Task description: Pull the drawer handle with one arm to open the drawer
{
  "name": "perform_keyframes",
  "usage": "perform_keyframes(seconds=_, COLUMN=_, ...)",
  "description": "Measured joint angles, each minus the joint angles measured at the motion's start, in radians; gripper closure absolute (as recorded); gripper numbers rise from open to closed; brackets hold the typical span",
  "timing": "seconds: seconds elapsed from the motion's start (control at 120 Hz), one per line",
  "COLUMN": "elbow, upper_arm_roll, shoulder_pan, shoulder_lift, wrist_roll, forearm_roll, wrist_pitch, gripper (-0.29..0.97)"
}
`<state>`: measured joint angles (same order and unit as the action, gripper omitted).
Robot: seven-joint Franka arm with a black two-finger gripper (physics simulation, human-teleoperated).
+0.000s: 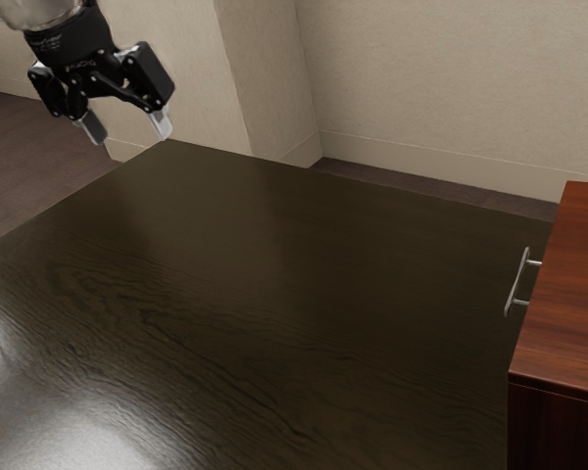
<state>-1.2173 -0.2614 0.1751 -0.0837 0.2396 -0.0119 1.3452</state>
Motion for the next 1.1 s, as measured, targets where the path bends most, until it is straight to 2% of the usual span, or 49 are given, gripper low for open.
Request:
perform_keyframes(seconds=0.1, elbow=-0.326, upper_arm_roll=0.118, shoulder_pan=0.032, shoulder_lift=-0.264, wrist_roll=0.003, forearm_roll=-0.007, wrist_pitch=0.063, gripper=0.0)
perform_keyframes(seconds=0.167, elbow=-0.508, upper_arm_roll=0.19, shoulder_pan=0.053, shoulder_lift=-0.401, wrist_roll=0.005, forearm_roll=-0.012, wrist_pitch=0.089, gripper=0.0)
perform_keyframes(seconds=0.258, elbow=-0.738, upper_arm_roll=0.265, shoulder_pan=0.135, shoulder_lift=-0.554, wrist_roll=0.007, forearm_roll=-0.026, wrist_pitch=0.114, gripper=0.0)
perform_keyframes(seconds=0.325, elbow=-0.835, upper_arm_roll=0.284, shoulder_pan=0.13, shoulder_lift=-0.61, wrist_roll=0.015, forearm_roll=-0.033, wrist_pitch=0.121, gripper=0.0)
perform_keyframes(seconds=0.375, elbow=-0.859, upper_arm_roll=0.309, shoulder_pan=0.051, shoulder_lift=-0.586, wrist_roll=0.022, forearm_roll=-0.031, wrist_pitch=0.139, gripper=0.0)
perform_keyframes(seconds=0.425, elbow=-0.862, upper_arm_roll=0.386, shoulder_pan=-0.101, shoulder_lift=-0.541, wrist_roll=0.028, forearm_roll=0.01, wrist_pitch=0.181, gripper=0.0)
perform_keyframes(seconds=0.508, elbow=-0.809, upper_arm_roll=0.649, shoulder_pan=-0.483, shoulder_lift=-0.509, wrist_roll=0.036, forearm_roll=0.167, wrist_pitch=0.248, gripper=0.0)
perform_keyframes(seconds=0.55, elbow=-0.787, upper_arm_roll=0.724, shoulder_pan=-0.59, shoulder_lift=-0.504, wrist_roll=0.04, forearm_roll=0.248, wrist_pitch=0.277, gripper=0.0)
perform_keyframes(seconds=0.6, elbow=-0.776, upper_arm_roll=0.765, shoulder_pan=-0.662, shoulder_lift=-0.495, wrist_roll=0.044, forearm_roll=0.337, wrist_pitch=0.317, gripper=0.0)
perform_keyframes(seconds=0.7, elbow=-0.767, upper_arm_roll=0.804, shoulder_pan=-0.721, shoulder_lift=-0.443, wrist_roll=0.052, forearm_roll=0.497, wrist_pitch=0.39, gripper=0.0)
perform_keyframes(seconds=0.8, elbow=-0.76, upper_arm_roll=0.834, shoulder_pan=-0.728, shoulder_lift=-0.382, wrist_roll=0.059, forearm_roll=0.579, wrist_pitch=0.453, gripper=0.0)
perform_keyframes(seconds=0.883, elbow=-0.661, upper_arm_roll=0.866, shoulder_pan=-0.73, shoulder_lift=-0.232, wrist_roll=0.063, forearm_roll=0.598, wrist_pitch=0.49, gripper=0.0)
perform_keyframes(seconds=0.958, elbow=-0.622, upper_arm_roll=0.898, shoulder_pan=-0.728, shoulder_lift=-0.146, wrist_roll=0.066, forearm_roll=0.588, wrist_pitch=0.538, gripper=0.0)
perform_keyframes(seconds=1.1, elbow=-0.599, upper_arm_roll=0.931, shoulder_pan=-0.728, shoulder_lift=-0.099, wrist_roll=0.073, forearm_roll=0.558, wrist_pitch=0.595, gripper=0.0)
